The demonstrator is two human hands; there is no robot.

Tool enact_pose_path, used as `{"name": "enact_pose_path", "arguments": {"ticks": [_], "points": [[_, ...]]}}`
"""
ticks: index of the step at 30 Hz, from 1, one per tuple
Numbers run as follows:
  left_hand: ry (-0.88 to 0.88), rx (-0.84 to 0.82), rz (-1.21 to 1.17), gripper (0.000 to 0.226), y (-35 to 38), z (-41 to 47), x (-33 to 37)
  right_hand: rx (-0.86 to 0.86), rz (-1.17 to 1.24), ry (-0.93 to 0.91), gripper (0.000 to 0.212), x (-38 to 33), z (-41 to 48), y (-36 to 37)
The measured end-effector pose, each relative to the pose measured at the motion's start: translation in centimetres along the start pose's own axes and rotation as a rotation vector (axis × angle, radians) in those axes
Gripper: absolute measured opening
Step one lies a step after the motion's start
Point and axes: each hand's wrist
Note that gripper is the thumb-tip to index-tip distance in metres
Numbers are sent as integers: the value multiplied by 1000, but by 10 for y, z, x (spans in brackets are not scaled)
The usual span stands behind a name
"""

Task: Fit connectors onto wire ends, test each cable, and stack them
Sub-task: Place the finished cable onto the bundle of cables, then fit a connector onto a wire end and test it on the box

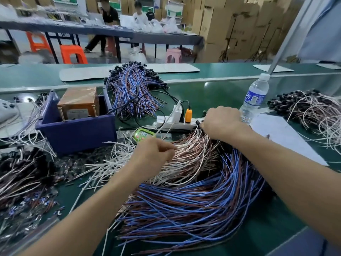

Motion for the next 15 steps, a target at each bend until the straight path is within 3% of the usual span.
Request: {"name": "enact_pose_path", "arguments": {"ticks": [3,7,10,15], "points": [[59,64,317,16,4,-10,1,68,-170,-44,24,-7,-4,4],[65,46,390,36,0,-17,3,169,-247,-57,35,-11,-14,-3],[73,86,391,30,-15,-25,-3,286,-26,-163,43,-37,-38,-10],[61,335,329,22,-56,-54,-28,192,353,-341,44,-117,-100,-2]]}}
Point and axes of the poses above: each hand's wrist, its own z-axis towards the middle knuckle, its own y-axis out of the palm, x = y × z, and after that the axes turned 6 degrees about y, right-handed
